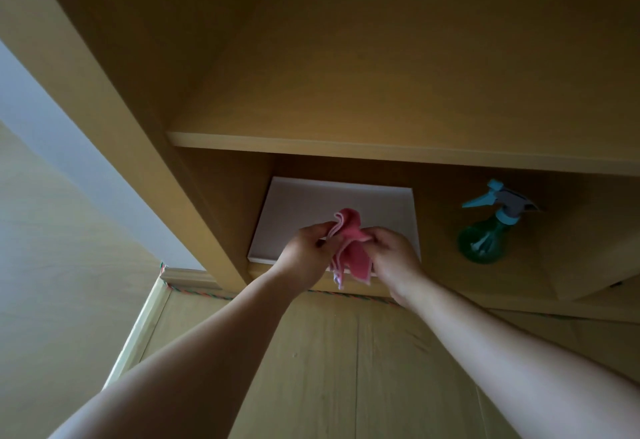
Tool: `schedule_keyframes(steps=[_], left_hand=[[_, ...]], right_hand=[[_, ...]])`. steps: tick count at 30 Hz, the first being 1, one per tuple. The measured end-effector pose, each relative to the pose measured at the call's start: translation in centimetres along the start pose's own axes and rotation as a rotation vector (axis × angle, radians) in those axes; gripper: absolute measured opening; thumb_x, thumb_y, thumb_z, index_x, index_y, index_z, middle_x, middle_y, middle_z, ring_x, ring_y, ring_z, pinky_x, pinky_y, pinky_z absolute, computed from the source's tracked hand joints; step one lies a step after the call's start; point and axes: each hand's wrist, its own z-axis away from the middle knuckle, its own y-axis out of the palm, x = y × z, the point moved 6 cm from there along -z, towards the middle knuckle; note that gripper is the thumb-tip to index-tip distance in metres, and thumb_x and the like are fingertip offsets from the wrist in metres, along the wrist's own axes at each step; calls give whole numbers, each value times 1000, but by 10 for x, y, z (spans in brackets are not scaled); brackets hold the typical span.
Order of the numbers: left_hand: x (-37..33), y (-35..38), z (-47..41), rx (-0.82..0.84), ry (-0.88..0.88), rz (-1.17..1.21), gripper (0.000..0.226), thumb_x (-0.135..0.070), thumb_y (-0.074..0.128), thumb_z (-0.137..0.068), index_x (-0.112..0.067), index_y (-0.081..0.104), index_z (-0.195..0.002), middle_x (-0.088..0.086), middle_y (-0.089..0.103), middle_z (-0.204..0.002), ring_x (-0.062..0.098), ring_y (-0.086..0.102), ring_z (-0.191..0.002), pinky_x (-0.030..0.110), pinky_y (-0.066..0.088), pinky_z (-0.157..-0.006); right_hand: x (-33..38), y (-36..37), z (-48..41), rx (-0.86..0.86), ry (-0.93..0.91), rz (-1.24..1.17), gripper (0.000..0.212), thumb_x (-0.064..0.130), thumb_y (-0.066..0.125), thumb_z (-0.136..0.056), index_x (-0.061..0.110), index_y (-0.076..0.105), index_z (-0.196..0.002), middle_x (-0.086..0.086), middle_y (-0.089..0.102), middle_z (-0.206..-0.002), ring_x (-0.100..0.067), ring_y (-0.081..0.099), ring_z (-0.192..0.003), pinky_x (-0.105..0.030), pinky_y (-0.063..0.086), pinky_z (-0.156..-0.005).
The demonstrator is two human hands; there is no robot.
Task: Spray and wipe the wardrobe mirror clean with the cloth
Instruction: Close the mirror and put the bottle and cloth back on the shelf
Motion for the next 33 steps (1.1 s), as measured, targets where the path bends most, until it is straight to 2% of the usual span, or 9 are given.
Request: schedule_keyframes(steps=[6,8,11,13,16,18,20,24,33], left_hand=[[24,-21,-29,-201,-84,23,26,-19,45,-98,-14,68,-88,9,71,-80,28,62,-70,29,42,-60],[31,-24,-39,-230,-96,39,24,-10,46,-95,-13,68,-84,5,65,-72,20,54,-65,27,36,-58],[32,-33,-53,-285,-70,-48,22,1,43,-89,-9,64,-91,3,61,-77,19,53,-74,26,35,-61],[32,-38,-55,-323,-73,-136,26,3,44,-93,-9,57,-111,2,58,-92,17,53,-85,25,38,-73],[36,-33,-53,-270,-17,-385,37,2,45,-93,-5,49,-129,7,54,-124,21,52,-115,30,38,-99],[43,-21,-51,-136,4,-725,59,1,41,-90,-11,33,-147,7,31,-152,24,28,-141,33,24,-116],[51,-13,-49,-9,-32,-862,63,-3,38,-92,-13,20,-151,6,16,-159,25,15,-146,35,14,-118],[61,-6,-40,134,-90,-968,57,-12,35,-96,-15,20,-151,6,14,-159,26,18,-144,37,18,-115],[54,-8,-9,61,-75,-911,60,-11,36,-95,-19,19,-152,4,16,-159,25,20,-144,35,19,-115]], right_hand=[[-13,-9,-48,-212,178,-119,23,17,44,-99,23,65,-95,-7,69,-101,-27,64,-97,-46,52,-90],[-20,-9,-62,-263,217,-221,14,22,50,-96,20,63,-100,-8,67,-107,-31,62,-105,-49,49,-92],[-24,-20,-69,-348,194,1,47,27,60,-92,14,48,-136,-9,54,-125,-29,56,-114,-39,49,-94],[-21,-29,-64,-382,73,321,52,21,58,-93,13,42,-142,-14,46,-140,-29,49,-125,-31,43,-95],[-23,-8,-57,-76,-157,864,54,19,43,-100,18,28,-151,-6,9,-162,-24,12,-148,-33,21,-117],[-35,12,-51,193,-210,1070,57,21,35,-102,20,13,-155,-1,-5,-163,-21,-5,-150,-35,5,-121],[-45,19,-48,320,-182,1225,60,18,31,-102,20,3,-155,-2,-11,-162,-20,-10,-149,-37,-1,-121],[-52,10,-50,318,-85,1332,67,5,30,-97,20,0,-155,-2,-13,-162,-19,-12,-149,-37,-2,-120],[-39,11,-27,290,-101,1274,58,10,30,-102,18,6,-155,-5,-5,-163,-21,-2,-150,-33,5,-119]])
